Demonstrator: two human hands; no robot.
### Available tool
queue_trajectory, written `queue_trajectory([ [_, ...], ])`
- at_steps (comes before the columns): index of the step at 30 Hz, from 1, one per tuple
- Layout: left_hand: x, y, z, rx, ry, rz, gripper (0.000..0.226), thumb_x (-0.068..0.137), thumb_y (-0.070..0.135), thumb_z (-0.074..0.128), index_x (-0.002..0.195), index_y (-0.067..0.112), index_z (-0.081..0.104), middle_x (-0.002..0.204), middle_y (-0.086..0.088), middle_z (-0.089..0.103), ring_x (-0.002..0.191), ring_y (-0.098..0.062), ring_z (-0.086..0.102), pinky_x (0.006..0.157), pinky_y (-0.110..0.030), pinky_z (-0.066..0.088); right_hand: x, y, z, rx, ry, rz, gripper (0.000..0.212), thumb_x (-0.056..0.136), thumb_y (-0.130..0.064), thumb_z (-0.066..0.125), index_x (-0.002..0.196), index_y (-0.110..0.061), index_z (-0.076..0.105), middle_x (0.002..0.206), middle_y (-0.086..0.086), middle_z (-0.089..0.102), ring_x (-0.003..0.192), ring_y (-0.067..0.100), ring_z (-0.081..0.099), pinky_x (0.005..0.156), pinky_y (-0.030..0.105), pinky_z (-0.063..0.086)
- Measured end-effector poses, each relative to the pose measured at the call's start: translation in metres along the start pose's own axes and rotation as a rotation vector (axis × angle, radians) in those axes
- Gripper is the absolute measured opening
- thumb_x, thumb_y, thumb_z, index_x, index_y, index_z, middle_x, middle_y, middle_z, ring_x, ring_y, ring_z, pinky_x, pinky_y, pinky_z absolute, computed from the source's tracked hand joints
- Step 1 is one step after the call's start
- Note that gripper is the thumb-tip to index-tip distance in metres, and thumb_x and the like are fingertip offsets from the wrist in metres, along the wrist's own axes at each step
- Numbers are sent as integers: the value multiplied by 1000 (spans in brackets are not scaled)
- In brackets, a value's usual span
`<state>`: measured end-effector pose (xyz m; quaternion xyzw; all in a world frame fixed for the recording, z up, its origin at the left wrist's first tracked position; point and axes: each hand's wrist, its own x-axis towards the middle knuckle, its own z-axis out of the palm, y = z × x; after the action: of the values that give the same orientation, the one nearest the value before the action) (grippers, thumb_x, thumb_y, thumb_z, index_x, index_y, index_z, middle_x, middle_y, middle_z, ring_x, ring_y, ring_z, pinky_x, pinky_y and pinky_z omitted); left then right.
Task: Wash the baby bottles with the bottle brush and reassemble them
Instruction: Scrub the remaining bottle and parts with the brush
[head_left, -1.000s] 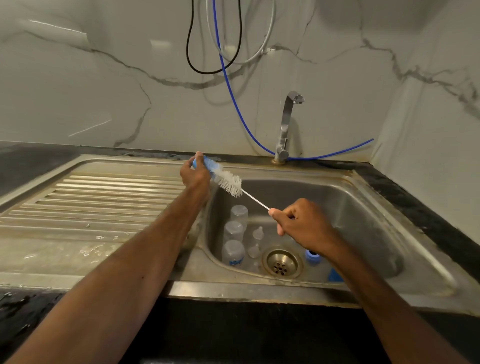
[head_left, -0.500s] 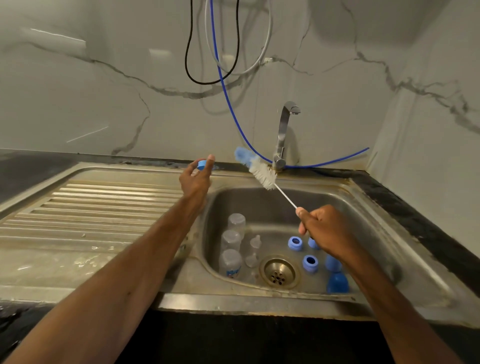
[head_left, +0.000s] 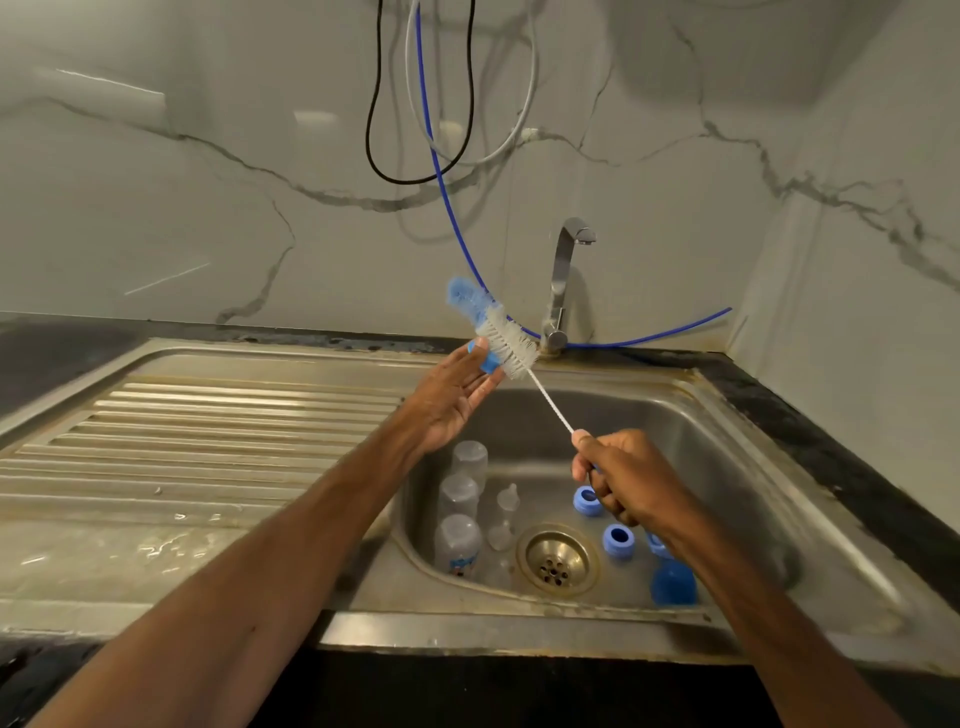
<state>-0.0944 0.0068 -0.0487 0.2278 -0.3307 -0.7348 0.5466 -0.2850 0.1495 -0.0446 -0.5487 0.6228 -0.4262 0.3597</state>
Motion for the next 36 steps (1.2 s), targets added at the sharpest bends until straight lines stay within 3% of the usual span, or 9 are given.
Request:
queue_trajectory([
  [3,-3,-5,10,25,-43,-44,37,96,15,69,130,3,60,128,-21,68,114,-30,70,84,-31,63,4,-2,7,2,39,-32,52,107,-31,46,62,-7,55,44,0,35,33,7,27,34,17,22],
  [9,8,9,-14,42,121,101,40,94,17,71,131,3,62,124,-17,72,104,-23,74,78,-26,61,-4,8,16,-77,-91,-58,53,107,-31,46,58,-12,49,42,0,34,32,7,26,34,17,21],
  [13,-4,-8,6,82,-19,-25,32,95,14,70,124,4,62,123,-18,72,113,-28,71,92,-34,61,8,-1,18,4,-17,-31,56,108,-32,44,55,-12,44,39,-3,30,30,8,24,35,14,19],
  [18,5,8,-1,0,88,103,41,93,13,72,130,1,61,120,-16,73,98,-22,76,73,-25,60,-4,4,15,-32,-131,-15,54,108,-34,43,58,-13,45,45,1,30,33,8,23,34,16,18],
  [23,-2,0,7,-33,30,-27,31,95,16,70,120,2,62,119,-21,72,104,-26,74,81,-29,62,7,-2,19,2,-77,-69,56,108,-33,43,55,-13,45,43,1,30,33,10,24,39,18,19],
  [27,3,20,2,-85,77,70,32,94,18,71,122,3,62,110,-16,74,93,-21,77,76,-25,61,4,8,18,-30,-129,-57,56,107,-35,44,55,-14,45,44,1,31,33,9,24,37,17,19],
  [29,1,22,-11,-93,99,64,38,93,16,73,125,1,60,112,-18,75,98,-24,76,75,-26,61,3,10,18,-69,-134,-70,57,107,-34,44,54,-14,46,42,0,32,33,9,25,37,18,21],
  [33,-6,7,6,11,-13,-71,43,91,13,73,130,0,58,122,-21,71,109,-28,72,86,-32,62,13,2,17,-15,-62,-100,57,108,-33,43,55,-12,45,42,1,31,33,10,25,38,18,21],
  [36,-2,17,7,-25,21,-6,33,93,15,71,122,2,61,112,-19,75,105,-28,73,88,-31,62,8,10,12,-8,-105,-73,57,108,-34,43,56,-12,45,44,1,31,34,10,23,37,15,19],
])
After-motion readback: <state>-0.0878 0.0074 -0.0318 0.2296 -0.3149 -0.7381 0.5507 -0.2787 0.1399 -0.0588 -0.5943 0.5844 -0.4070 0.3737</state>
